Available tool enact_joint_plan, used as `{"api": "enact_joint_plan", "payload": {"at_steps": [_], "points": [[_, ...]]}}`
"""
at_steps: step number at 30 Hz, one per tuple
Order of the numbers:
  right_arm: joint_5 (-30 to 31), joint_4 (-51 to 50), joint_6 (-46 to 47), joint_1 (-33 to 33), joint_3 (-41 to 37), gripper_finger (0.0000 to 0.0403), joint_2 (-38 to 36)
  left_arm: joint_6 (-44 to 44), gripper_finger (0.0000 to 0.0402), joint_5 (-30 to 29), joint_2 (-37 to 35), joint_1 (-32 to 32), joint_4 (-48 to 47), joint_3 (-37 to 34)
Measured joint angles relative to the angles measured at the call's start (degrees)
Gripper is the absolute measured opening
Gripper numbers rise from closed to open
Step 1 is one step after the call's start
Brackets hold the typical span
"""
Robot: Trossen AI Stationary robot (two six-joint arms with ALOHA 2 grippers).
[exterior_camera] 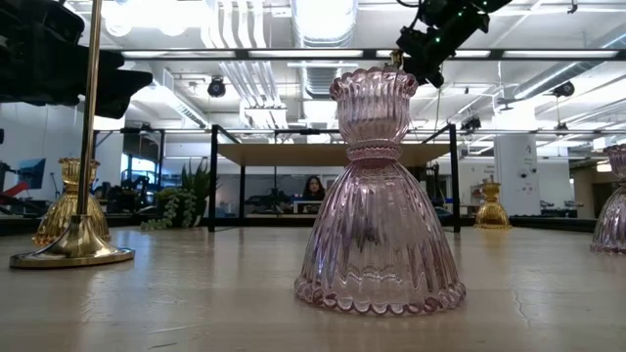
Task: Pick & Place candle stick holders
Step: Put the top gold candle holder on the shelf, then put the gold candle holder on the shelf
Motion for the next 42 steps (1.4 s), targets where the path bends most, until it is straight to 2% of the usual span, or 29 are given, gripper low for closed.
{"api": "enact_joint_plan", "payload": {"at_steps": [5, 12, 23, 29, 31, 38, 42], "points": [[0.0, -0.1, -0.1, 0.0, 0.0, 0.0019, 0.0, 0.0, 0.0245, 0.0, 0.0, 0.0, 0.0, 0.0], [0.4, -1.1, -0.1, 0.0, -0.3, 0.0056, 0.4, 0.0, 0.0245, 0.0, 0.0, 0.0, 0.0, 0.0], [0.5, -2.2, -2.4, -0.3, -0.2, 0.0173, -0.7, 0.0, 0.0246, 0.0, 0.0, 0.0, 0.0, 0.0], [10.0, -6.1, -4.4, -0.3, -0.2, 0.0226, -3.2, 0.0, 0.0245, 0.0, 0.0, 0.0, 0.0, 0.0], [11.1, -7.6, -4.9, -0.4, -0.2, 0.0239, -4.6, 0.0, 0.0245, 0.0, 0.0, 0.0, 0.0, 0.0], [10.2, -16.9, -1.5, -0.7, -0.2, 0.0252, -12.9, 0.0, 0.0245, 0.0, 0.0, 0.0, 0.0, 0.0], [4.6, -21.8, 0.1, -0.6, -3.5, 0.0241, -19.1, 0.0, 0.0245, 0.0, 0.0, 0.0, 0.0, 0.0]]}}
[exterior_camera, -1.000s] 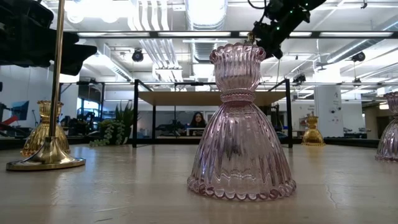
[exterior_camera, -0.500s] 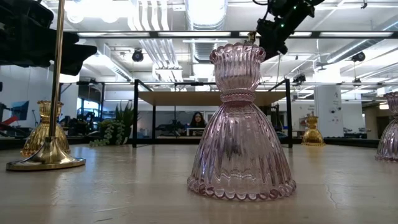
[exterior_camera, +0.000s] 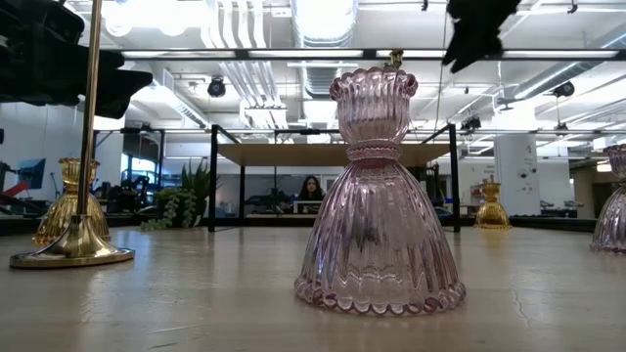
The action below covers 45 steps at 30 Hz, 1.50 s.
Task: Pick & Place candle stick holders
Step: Put the gold candle holder on the shelf
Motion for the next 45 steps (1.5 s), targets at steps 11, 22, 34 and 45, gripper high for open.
{"api": "enact_joint_plan", "payload": {"at_steps": [11, 22, 34, 45], "points": [[-5.0, 0.8, 5.1, 0.0, -15.9, 0.0203, -19.6, -4.5, 0.0245, 0.5, 0.0, 0.0, -1.8, 0.3], [-5.0, 3.2, 6.8, 0.0, -26.3, 0.0176, -29.3, -10.8, 0.0246, 4.9, 4.3, 0.0, -2.1, 0.3], [-10.7, 8.2, 2.6, 0.0, -30.9, 0.013, -29.9, -10.4, 0.0245, -0.5, 4.5, 0.0, 6.8, 0.0], [-25.5, 17.3, 3.2, 0.0, -39.0, 0.0061, -32.0, -10.7, 0.0245, -0.8, 4.4, 0.0, 7.9, 0.0]]}}
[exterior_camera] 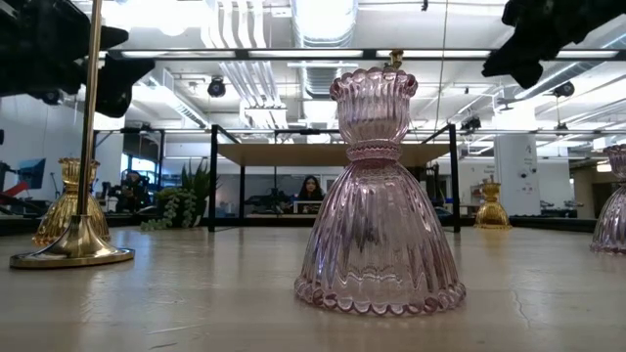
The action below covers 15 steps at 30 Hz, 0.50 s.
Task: Pick & Place candle stick holders
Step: Put the gold candle holder on the shelf
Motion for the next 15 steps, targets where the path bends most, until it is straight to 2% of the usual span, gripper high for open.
{"api": "enact_joint_plan", "payload": {"at_steps": [4, 8, 15], "points": [[0.1, 2.3, -0.5, 0.0, -0.7, 0.0039, -0.3, -6.5, 0.0246, 1.6, 0.0, 0.0, 1.7, 0.0], [0.1, 4.1, -0.6, 0.0, -0.4, 0.0028, -0.3, -15.5, 0.0246, 10.4, 0.2, 0.0, 0.8, 0.0], [0.1, 6.3, -0.8, 0.0, -0.4, 0.0028, -0.3, -16.6, 0.0245, 11.3, 4.1, 0.0, -1.0, 0.0]]}}
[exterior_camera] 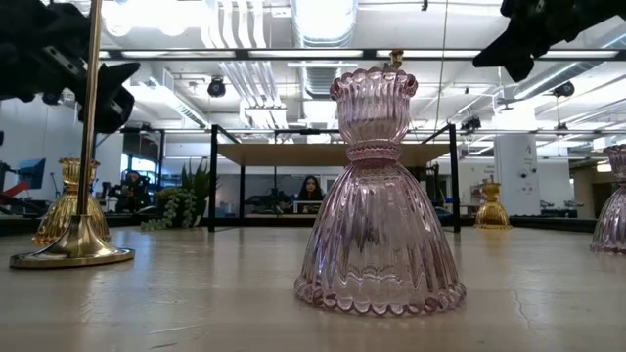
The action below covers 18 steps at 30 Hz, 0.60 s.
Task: Pick & Place candle stick holders
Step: Put the gold candle holder on the shelf
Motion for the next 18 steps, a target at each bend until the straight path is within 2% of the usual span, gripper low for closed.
{"api": "enact_joint_plan", "payload": {"at_steps": [11, 18], "points": [[0.0, 1.3, 1.7, 0.0, 0.1, 0.0029, 0.0, -1.6, 0.0245, 3.8, 1.0, 0.0, 3.5, 0.3], [0.0, 1.4, 1.9, 0.0, 0.1, 0.0029, 0.3, 1.3, 0.0241, 3.6, 3.6, 0.0, -1.0, 0.0]]}}
